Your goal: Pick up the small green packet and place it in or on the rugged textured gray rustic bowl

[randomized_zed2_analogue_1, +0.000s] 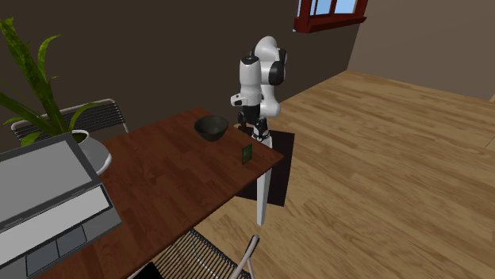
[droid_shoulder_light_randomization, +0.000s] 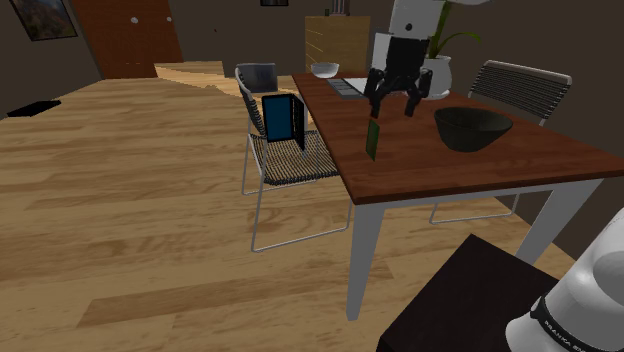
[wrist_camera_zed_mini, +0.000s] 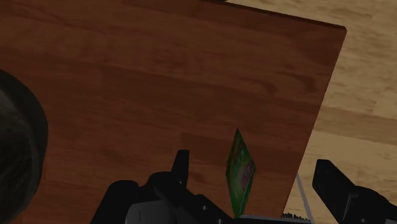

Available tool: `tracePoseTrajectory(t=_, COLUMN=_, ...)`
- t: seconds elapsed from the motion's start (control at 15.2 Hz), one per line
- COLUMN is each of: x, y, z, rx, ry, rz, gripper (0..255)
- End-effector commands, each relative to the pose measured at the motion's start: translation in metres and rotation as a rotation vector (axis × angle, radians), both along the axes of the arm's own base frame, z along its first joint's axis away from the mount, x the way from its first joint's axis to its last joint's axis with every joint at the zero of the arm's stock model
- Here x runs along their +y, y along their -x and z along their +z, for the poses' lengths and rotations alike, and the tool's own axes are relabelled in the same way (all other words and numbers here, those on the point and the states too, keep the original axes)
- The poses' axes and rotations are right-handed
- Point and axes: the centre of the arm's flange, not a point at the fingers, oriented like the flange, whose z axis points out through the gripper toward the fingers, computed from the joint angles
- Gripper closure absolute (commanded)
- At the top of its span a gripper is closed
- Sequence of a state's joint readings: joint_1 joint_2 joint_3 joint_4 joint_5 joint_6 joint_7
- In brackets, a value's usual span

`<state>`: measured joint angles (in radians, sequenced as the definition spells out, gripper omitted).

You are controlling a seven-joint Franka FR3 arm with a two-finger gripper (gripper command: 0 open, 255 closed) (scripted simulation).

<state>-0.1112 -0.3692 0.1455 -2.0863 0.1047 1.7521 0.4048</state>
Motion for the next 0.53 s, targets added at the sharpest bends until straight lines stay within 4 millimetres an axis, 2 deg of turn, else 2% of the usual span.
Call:
tracePoseTrajectory(t=0.0, x=-0.001, y=-0.023, z=0.006, rx=-0.015, ry=0.008, rz=-0.071, gripper=0)
tracePoseTrajectory(t=0.07, x=-0.001, y=-0.027, z=0.007, rx=-0.018, ry=0.009, rz=-0.082, gripper=0)
tracePoseTrajectory(t=0.46, x=0.0, y=-0.029, z=-0.024, rx=-0.018, ry=0.009, rz=-0.082, gripper=0)
